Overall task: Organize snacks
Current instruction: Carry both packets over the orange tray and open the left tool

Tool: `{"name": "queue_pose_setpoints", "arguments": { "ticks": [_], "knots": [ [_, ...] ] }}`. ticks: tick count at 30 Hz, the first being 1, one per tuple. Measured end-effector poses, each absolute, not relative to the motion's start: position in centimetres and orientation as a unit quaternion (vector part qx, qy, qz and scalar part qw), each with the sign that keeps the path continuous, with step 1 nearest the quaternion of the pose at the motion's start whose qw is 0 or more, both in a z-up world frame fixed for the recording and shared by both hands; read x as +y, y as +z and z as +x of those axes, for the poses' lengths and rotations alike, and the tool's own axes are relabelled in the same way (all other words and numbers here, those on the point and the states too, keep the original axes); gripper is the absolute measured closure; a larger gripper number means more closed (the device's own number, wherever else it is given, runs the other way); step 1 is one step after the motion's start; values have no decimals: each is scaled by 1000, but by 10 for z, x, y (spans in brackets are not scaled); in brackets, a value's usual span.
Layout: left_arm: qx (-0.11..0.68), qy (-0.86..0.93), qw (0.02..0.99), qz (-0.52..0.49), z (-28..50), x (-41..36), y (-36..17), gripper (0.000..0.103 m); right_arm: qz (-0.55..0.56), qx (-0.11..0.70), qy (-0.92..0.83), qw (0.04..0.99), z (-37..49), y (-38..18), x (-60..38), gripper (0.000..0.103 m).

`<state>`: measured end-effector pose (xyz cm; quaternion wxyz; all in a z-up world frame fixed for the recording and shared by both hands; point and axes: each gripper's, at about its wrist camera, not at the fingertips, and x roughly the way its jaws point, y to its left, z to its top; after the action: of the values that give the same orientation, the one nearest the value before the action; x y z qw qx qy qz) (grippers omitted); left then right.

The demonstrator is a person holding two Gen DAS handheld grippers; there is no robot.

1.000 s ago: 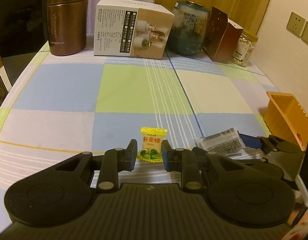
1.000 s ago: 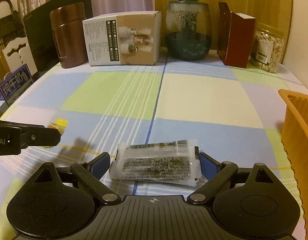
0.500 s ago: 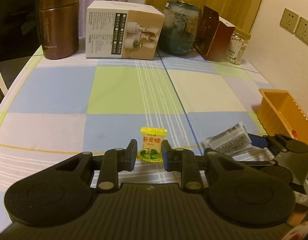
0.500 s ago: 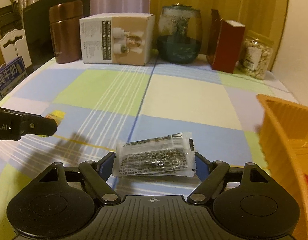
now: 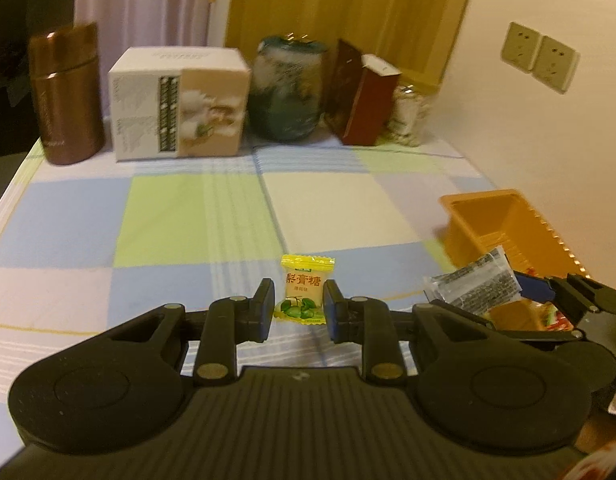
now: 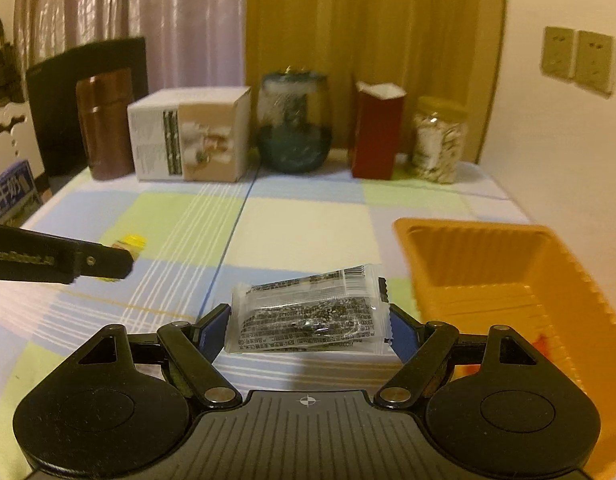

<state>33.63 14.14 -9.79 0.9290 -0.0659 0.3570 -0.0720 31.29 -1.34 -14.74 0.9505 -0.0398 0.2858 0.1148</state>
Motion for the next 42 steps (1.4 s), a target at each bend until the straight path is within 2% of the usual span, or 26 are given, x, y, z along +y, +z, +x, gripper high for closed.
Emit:
{"name": "queue_pose_setpoints", "arguments": {
  "ticks": [16, 31, 42],
  "knots": [
    [330, -132, 933, -49, 318, 68, -70, 80, -9, 242, 40, 969, 253, -112, -88, 23],
    [326, -204, 923, -24, 319, -12, -67, 80, 31, 246, -46, 968, 236, -112, -160, 23],
    [330, -228, 916, -14, 326, -39, -75, 80, 61, 253, -91, 961, 239, -116, -189, 23]
  ]
}}
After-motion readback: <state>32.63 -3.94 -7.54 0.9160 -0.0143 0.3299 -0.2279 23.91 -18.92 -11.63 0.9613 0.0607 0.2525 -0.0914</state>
